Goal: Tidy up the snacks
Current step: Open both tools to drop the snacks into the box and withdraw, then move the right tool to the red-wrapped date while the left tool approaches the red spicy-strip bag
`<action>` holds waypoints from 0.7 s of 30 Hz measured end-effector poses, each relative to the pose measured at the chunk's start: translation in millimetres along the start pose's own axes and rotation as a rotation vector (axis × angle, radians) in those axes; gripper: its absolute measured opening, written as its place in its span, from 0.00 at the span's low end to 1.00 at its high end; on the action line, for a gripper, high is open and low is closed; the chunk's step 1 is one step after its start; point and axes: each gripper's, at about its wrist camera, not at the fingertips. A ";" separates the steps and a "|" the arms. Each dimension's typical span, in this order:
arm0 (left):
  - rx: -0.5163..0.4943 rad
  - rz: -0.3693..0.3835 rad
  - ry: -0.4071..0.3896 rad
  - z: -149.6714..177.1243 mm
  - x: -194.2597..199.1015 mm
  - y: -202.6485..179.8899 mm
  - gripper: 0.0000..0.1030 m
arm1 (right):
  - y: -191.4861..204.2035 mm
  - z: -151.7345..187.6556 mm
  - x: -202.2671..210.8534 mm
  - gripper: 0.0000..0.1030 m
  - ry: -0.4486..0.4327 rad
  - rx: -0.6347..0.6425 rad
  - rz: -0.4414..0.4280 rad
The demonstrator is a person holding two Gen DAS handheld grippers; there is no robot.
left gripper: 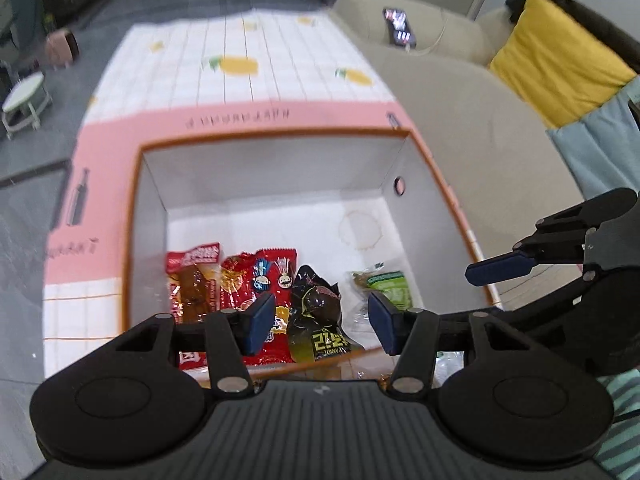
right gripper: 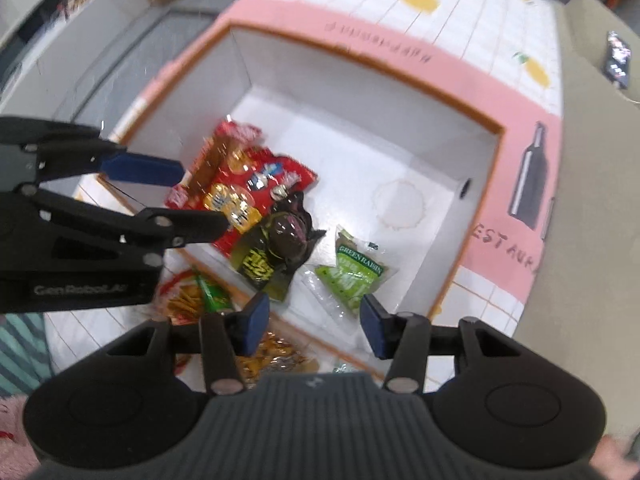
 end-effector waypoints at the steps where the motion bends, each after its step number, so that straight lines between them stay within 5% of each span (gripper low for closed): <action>1: -0.001 0.001 -0.021 3.5 7.4 -0.9 0.61 | 5.1 6.1 8.8 0.47 -0.027 -0.007 0.016; 12: -0.034 -0.016 -0.249 73.9 79.5 -10.0 0.61 | 62.4 96.5 66.4 0.47 -0.337 -0.146 0.200; 21: -0.072 -0.056 -0.242 135.8 86.3 -6.5 0.62 | 115.4 172.7 71.5 0.47 -0.463 -0.284 0.275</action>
Point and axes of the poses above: each gripper's, at about its wrist camera, not at the fingertips, and x roughly against the way its jaws point, y to its left, z to its underside, and after that the axes turned 12 degrees about x, right-handed
